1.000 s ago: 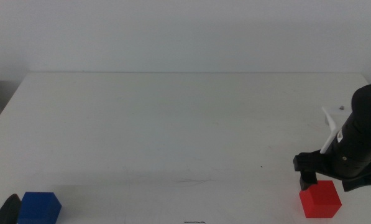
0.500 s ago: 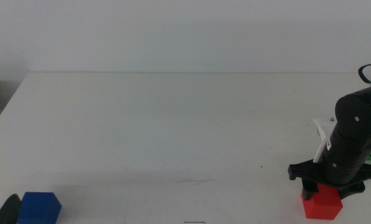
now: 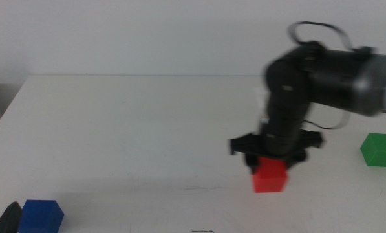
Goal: Stack red cubes first, then green, then blue cubes in a specific spot.
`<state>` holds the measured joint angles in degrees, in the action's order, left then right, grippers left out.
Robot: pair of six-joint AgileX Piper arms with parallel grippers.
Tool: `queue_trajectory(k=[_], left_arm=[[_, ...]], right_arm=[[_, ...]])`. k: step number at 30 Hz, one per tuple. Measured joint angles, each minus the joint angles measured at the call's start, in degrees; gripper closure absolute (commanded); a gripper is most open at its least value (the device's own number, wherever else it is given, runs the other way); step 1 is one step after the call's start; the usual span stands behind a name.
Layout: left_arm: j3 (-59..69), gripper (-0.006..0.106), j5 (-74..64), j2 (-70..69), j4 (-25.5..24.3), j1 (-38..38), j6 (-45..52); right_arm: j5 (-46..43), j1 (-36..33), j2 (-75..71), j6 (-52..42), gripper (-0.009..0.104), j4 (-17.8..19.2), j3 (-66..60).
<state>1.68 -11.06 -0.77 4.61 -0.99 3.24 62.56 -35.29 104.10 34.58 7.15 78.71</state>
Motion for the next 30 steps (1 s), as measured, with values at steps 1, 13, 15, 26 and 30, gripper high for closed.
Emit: queue_trajectory(k=[1, 13, 15, 26, 30], left_arm=[[0.00, 0.007, 0.00, 0.00, 0.00, 0.00, 0.00], [0.00, 0.007, 0.00, 0.00, 0.00, 0.00, 0.00], [0.00, 0.007, 0.00, 0.00, 0.00, 0.00, 0.00], [0.00, 0.007, 0.00, 0.00, 0.00, 0.00, 0.00], [0.00, 0.007, 0.00, 0.00, 0.00, 0.00, 0.00]], right_arm=[[0.75, -0.89, 1.34, 0.37, 0.096, 0.00, 1.89], [6.76, -7.49, 20.85, 4.39, 0.096, 0.00, 27.84], [6.76, -8.16, 22.85, 4.39, 0.096, -0.07, 30.35], [7.26, -8.67, 25.75, 5.91, 0.088, -0.44, 32.38], [7.28, -8.67, 25.75, 6.80, 0.069, -0.28, 32.38]])
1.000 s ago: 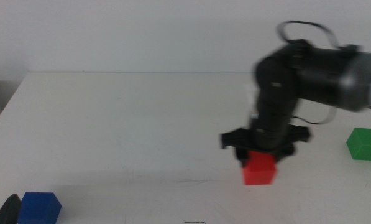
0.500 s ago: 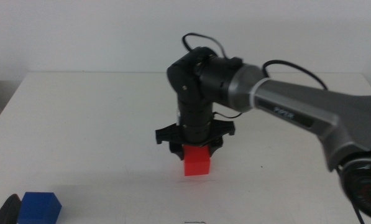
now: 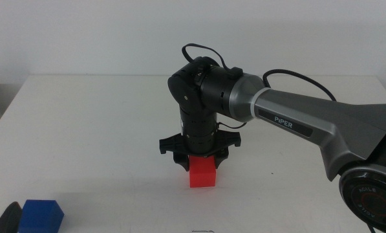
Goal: Stack red cubes first, then green, then blue cubes in a specific spot.
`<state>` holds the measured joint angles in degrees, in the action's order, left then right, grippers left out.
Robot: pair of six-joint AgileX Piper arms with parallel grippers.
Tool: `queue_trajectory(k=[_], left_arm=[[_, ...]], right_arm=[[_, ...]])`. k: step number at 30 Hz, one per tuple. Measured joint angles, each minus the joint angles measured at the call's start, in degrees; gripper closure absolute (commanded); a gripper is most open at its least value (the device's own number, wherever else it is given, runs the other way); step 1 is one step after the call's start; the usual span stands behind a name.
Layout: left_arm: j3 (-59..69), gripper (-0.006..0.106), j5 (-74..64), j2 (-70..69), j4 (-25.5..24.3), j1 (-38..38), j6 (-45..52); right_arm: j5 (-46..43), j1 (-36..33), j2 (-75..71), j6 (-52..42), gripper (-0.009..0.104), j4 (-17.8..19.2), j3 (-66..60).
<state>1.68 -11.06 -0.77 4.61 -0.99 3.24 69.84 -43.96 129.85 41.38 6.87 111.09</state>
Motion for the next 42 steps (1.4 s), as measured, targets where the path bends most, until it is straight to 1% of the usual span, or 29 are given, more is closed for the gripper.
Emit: queue_trajectory(k=[2, 3, 4, 5, 7, 8, 13, 15, 17, 21, 24, 29, 31, 35, 38, 42], left_arm=[[0.00, 0.007, 0.00, 0.00, 0.00, 0.00, 0.00], [0.00, 0.007, 0.00, 0.00, 0.00, 0.00, 0.00], [0.00, 0.007, 0.00, 0.00, 0.00, 0.00, 0.00], [0.00, 0.007, 0.00, 0.00, 0.00, 0.00, 0.00], [0.00, 0.007, 0.00, 0.00, 0.00, 0.00, 0.00], [0.00, 0.007, 0.00, 0.00, 0.00, 0.00, 0.00], [0.00, 0.007, 0.00, 0.00, 0.00, 0.00, 0.00], [0.00, 0.007, 0.00, 0.00, 0.00, 0.00, 0.00], [0.00, 0.007, 0.00, 0.00, 0.00, 0.00, 0.00], [0.00, 0.007, 0.00, 0.00, 0.00, 0.00, 0.00], [0.00, 0.007, 0.00, 0.00, 0.00, 0.00, 0.00], [0.00, 0.007, 0.00, 0.00, 0.00, 0.00, 0.00], [0.00, 0.007, 0.00, 0.00, 0.00, 0.00, 0.00], [0.00, 0.007, 0.00, 0.00, 0.00, 0.00, 0.00], [0.00, 0.007, 0.00, 0.00, 0.00, 0.00, 0.00], [0.00, 0.007, 0.00, 0.00, 0.00, 0.00, 0.00]], right_arm=[[0.05, 0.00, 0.00, 0.34, 0.056, -0.01, 0.00], [0.05, 0.00, 0.04, 0.45, 0.032, -0.01, 0.00], [-0.01, 0.00, 0.18, 0.53, 0.019, 0.01, 0.00], [-0.01, 0.00, 0.18, 0.53, 0.016, 0.01, 0.00], [-0.01, 0.00, 0.16, 0.53, 0.005, 0.01, 0.00], [-0.01, 0.00, -0.07, 0.53, 0.001, 0.01, 0.00], [-0.01, 0.64, -6.04, -3.68, 0.001, -0.11, -0.13], [-0.01, 1.96, -9.71, -6.67, 0.001, -0.46, -0.13], [0.11, 4.71, -13.41, -10.11, 0.001, -0.86, -0.13], [0.24, 11.72, -19.99, -14.74, 0.001, -0.99, -4.17], [0.48, 16.83, -25.37, -15.85, 0.001, -0.72, -11.03], [0.48, 28.10, -33.51, -18.17, 0.001, 0.10, -23.65], [-0.03, 32.98, -34.82, -19.45, 0.001, 0.32, -27.30], [-1.51, 40.21, -35.26, -23.87, 0.001, 0.59, -31.10], [-4.02, 43.96, -35.26, -27.81, 0.001, 0.42, -32.89], [-7.59, 47.82, -35.25, -31.56, 0.001, -1.16, -34.19]])
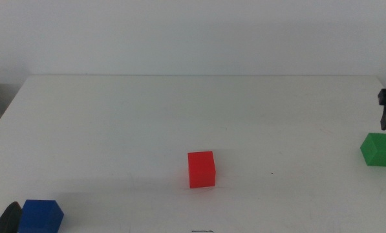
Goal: Stack red cubes first, then green, then blue cubes in a specific spot.
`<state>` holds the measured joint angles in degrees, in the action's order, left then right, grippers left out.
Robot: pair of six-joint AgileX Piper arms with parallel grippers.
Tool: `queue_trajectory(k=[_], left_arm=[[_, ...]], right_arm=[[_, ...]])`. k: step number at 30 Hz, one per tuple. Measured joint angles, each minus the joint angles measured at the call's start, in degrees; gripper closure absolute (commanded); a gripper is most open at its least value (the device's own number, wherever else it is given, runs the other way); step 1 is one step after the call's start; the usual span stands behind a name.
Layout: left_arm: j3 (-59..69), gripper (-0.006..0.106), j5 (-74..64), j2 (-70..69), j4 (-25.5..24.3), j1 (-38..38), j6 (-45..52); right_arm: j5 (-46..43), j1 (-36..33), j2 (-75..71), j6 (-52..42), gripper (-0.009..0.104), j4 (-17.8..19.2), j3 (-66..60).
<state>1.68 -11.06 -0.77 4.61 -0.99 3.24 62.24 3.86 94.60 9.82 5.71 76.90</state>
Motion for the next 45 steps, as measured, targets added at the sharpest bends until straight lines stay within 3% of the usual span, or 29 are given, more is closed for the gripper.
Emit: queue_trajectory(k=[15, 19, 22, 24, 28, 36, 45], left_arm=[[0.00, 0.007, 0.00, 0.00, 0.00, 0.00, 0.00], [0.00, 0.007, 0.00, 0.00, 0.00, 0.00, 0.00], [0.00, 0.007, 0.00, 0.00, 0.00, 0.00, 0.00], [0.00, 0.007, 0.00, 0.00, 0.00, 0.00, 0.00], [0.00, 0.007, 0.00, 0.00, 0.00, 0.00, 0.00], [0.00, 0.007, 0.00, 0.00, 0.00, 0.00, 0.00], [0.00, 0.007, 0.00, 0.00, 0.00, 0.00, 0.00]], right_arm=[[-8.48, 2.62, 11.01, -4.55, 0.002, -1.40, -0.07], [-11.84, 2.81, 13.80, -4.83, 0.008, -1.40, -0.07], [-13.31, 2.83, 15.53, -5.52, 0.025, -1.40, -0.07], [-13.88, 2.83, 16.50, -5.83, 0.045, -1.40, -0.07], [-14.40, 2.88, 17.59, -5.90, 0.097, -1.34, -0.07], [-8.28, -3.21, 9.69, 4.29, 0.096, 1.39, 0.09], [4.87, -27.40, 7.00, 18.90, 0.096, 4.26, 10.85]])
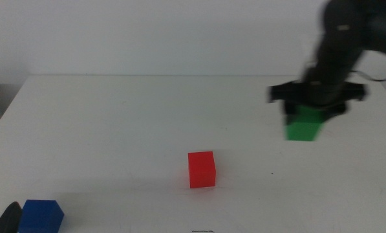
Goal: Stack red cubes first, then green, then blue cubes in a specific spot.
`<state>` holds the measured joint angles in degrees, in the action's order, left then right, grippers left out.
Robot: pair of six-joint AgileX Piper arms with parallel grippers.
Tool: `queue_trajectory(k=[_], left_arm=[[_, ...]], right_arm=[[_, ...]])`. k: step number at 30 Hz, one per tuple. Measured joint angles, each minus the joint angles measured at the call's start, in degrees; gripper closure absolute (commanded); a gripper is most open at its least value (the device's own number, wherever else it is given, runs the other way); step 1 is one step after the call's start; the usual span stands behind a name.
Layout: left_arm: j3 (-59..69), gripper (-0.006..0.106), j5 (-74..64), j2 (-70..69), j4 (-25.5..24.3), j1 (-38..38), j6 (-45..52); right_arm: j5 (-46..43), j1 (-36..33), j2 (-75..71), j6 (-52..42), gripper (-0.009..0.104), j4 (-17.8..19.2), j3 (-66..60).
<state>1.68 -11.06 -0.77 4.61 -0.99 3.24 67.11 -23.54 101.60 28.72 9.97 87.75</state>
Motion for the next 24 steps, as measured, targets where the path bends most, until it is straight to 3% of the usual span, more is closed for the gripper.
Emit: queue_trajectory(k=[4, 9, 24], left_arm=[[0.00, 0.007, 0.00, 0.00, 0.00, 0.00, 0.00], [0.00, 0.007, 0.00, 0.00, 0.00, 0.00, 0.00], [0.00, 0.007, 0.00, 0.00, 0.00, 0.00, 0.00]], right_arm=[[2.32, -9.43, 5.40, 6.27, 0.096, 0.19, 7.13], [2.85, -16.28, 13.18, 9.06, 0.096, -0.04, 16.00], [3.08, -20.09, 21.03, 10.15, 0.096, -2.15, 22.90]])
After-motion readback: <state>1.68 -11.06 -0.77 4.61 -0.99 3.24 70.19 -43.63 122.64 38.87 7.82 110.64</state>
